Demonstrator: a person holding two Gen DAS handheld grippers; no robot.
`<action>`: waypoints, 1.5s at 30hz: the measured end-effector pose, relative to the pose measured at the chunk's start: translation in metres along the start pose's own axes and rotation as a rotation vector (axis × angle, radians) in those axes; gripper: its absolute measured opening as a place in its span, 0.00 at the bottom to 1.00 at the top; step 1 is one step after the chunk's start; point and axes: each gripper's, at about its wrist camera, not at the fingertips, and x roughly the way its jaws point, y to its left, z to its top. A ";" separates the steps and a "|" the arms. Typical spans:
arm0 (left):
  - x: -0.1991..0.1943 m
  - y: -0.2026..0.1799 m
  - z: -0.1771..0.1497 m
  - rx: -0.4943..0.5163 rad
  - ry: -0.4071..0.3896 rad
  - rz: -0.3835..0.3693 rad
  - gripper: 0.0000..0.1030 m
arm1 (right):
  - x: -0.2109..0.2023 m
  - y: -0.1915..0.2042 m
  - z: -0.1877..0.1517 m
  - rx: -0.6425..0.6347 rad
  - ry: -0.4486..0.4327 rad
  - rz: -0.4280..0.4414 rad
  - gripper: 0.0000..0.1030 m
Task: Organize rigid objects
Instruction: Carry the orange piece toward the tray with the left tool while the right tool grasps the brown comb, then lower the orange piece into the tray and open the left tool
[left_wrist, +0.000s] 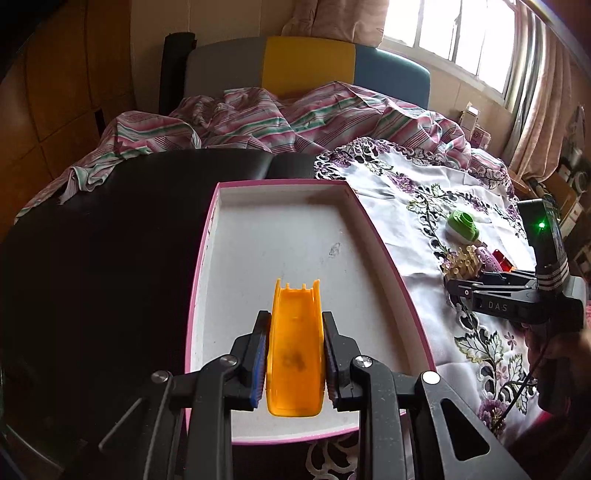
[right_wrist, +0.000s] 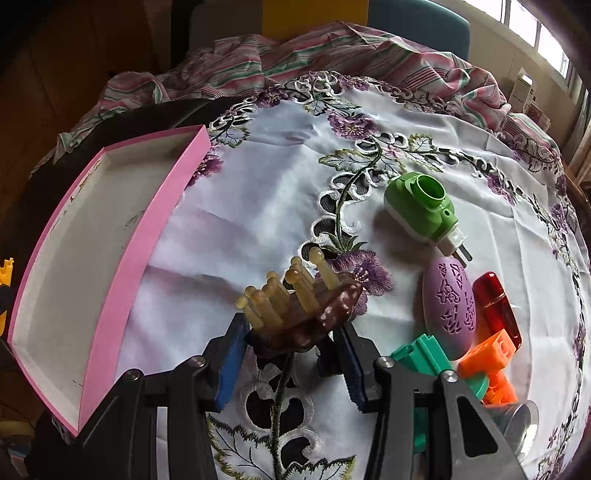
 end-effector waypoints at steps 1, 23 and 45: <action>0.000 0.000 -0.001 0.002 0.001 0.000 0.25 | 0.000 -0.001 0.000 0.003 0.001 0.003 0.46; 0.043 0.031 0.041 -0.063 0.071 -0.098 0.25 | 0.002 0.007 0.001 -0.039 0.016 -0.028 0.46; 0.110 0.046 0.093 -0.015 0.032 0.055 0.40 | 0.005 0.010 0.003 -0.051 0.022 -0.031 0.46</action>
